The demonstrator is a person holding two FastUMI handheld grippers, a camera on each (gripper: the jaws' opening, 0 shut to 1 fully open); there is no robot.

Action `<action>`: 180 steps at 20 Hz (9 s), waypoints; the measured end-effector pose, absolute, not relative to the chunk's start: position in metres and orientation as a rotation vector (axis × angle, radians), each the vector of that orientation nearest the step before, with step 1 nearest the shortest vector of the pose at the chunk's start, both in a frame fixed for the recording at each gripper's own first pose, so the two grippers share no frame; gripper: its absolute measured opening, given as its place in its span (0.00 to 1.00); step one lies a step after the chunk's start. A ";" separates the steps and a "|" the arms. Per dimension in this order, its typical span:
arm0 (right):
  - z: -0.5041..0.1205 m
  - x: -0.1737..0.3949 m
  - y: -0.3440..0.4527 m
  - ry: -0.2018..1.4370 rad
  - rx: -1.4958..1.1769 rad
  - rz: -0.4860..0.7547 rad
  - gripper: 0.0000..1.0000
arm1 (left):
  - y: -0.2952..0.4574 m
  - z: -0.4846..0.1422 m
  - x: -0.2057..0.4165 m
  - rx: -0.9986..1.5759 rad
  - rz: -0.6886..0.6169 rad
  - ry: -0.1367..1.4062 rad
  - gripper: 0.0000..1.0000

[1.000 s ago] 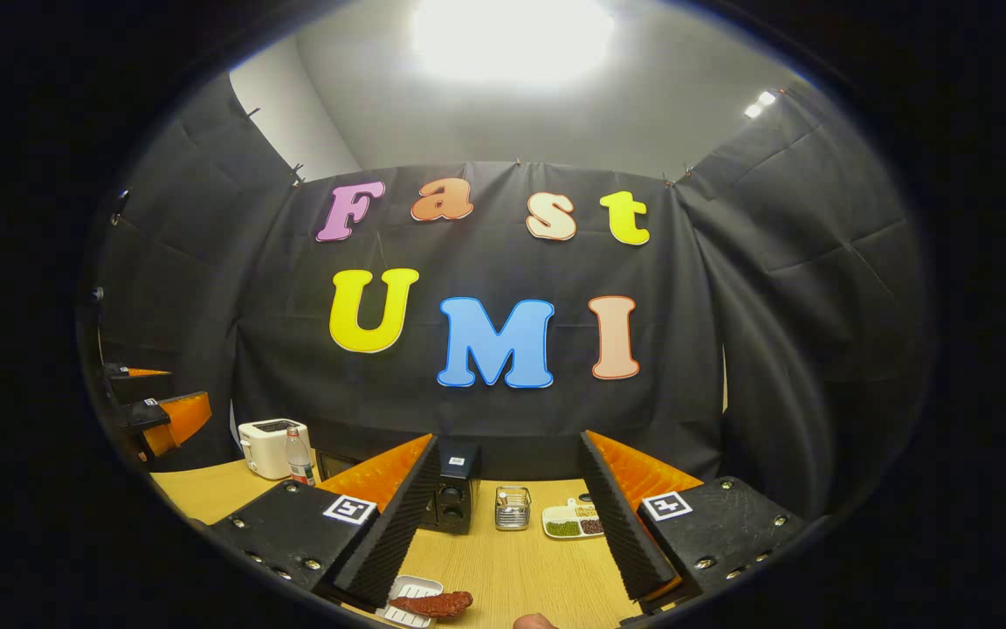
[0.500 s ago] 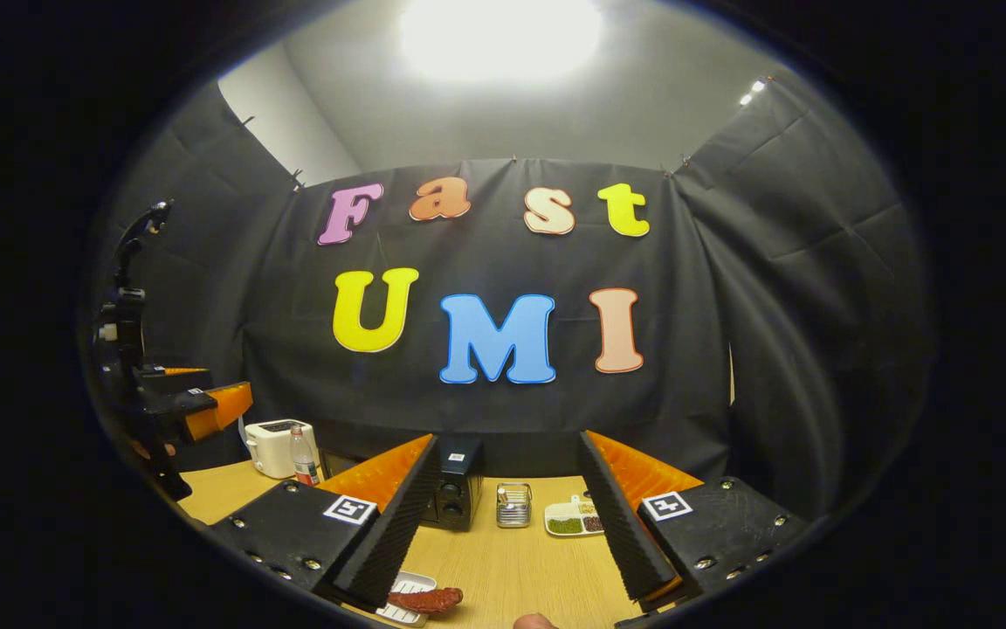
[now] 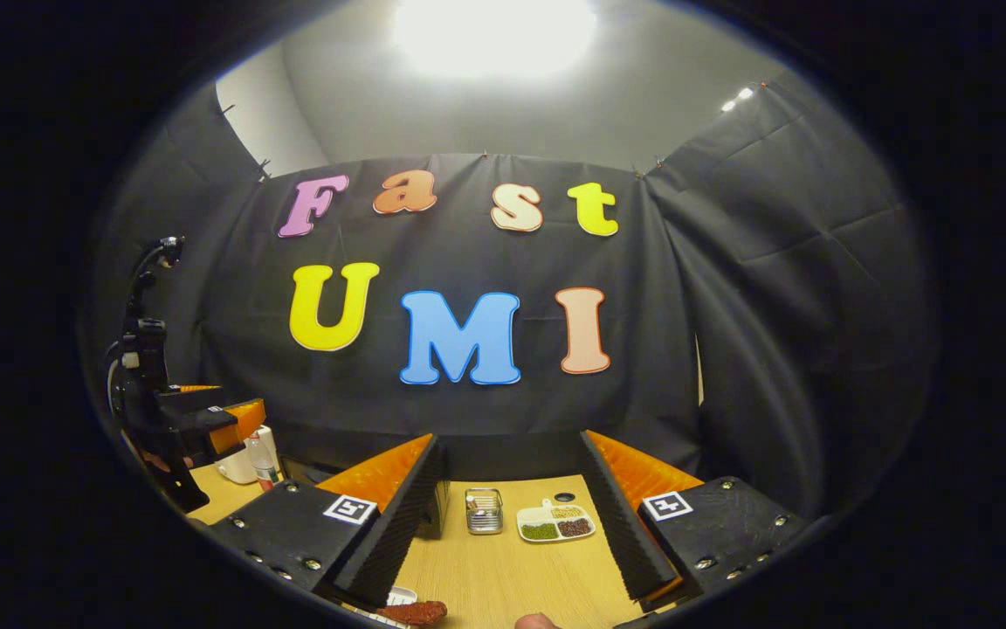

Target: Open the electric oven with the left hand, put the food in, and close the electric oven.

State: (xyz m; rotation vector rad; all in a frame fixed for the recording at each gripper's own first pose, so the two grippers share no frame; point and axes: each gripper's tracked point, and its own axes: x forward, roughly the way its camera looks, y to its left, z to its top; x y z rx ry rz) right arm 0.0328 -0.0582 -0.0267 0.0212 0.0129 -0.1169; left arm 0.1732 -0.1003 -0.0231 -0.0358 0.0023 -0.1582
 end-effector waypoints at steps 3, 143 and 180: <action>-0.030 0.038 -0.060 0.027 0.013 -0.166 0.95 | -0.110 -0.041 0.205 -0.041 -0.189 0.027 0.95; -0.320 -0.016 0.073 1.046 0.848 0.245 0.15 | 0.037 -0.036 0.047 -0.076 0.095 0.040 1.00; -0.242 0.184 0.205 0.793 0.991 0.236 0.09 | 0.145 -0.086 0.150 -0.149 0.087 0.072 1.00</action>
